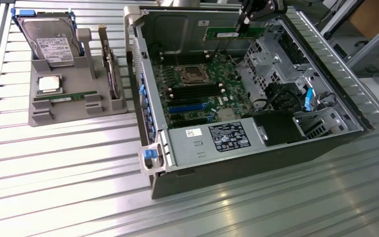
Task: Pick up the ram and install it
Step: 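Insert the ram into the slot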
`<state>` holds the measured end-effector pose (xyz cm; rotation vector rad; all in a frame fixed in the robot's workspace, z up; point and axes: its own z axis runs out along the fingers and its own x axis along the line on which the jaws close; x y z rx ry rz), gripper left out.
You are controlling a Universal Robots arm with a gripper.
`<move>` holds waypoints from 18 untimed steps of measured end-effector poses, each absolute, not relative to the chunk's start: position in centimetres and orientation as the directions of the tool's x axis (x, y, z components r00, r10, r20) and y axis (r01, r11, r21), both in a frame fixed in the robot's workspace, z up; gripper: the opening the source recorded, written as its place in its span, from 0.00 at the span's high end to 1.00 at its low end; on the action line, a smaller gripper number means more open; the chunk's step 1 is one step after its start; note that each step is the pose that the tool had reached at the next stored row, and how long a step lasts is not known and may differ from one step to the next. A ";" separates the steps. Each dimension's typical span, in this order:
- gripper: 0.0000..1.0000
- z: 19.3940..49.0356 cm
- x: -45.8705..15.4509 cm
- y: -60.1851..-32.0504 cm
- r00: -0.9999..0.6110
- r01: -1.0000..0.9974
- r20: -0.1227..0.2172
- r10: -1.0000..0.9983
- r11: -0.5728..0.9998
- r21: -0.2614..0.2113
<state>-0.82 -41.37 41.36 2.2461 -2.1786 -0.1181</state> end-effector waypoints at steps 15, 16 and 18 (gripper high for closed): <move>0.88 39.1 -0.8 -41.4 0.029 -0.998 -0.047 -0.998 -0.032 0.060; 0.88 39.0 -0.8 -41.4 0.029 -0.998 -0.047 -0.998 -0.032 0.060; 0.88 38.8 -0.8 -41.4 0.029 -0.998 -0.047 -0.998 -0.032 0.060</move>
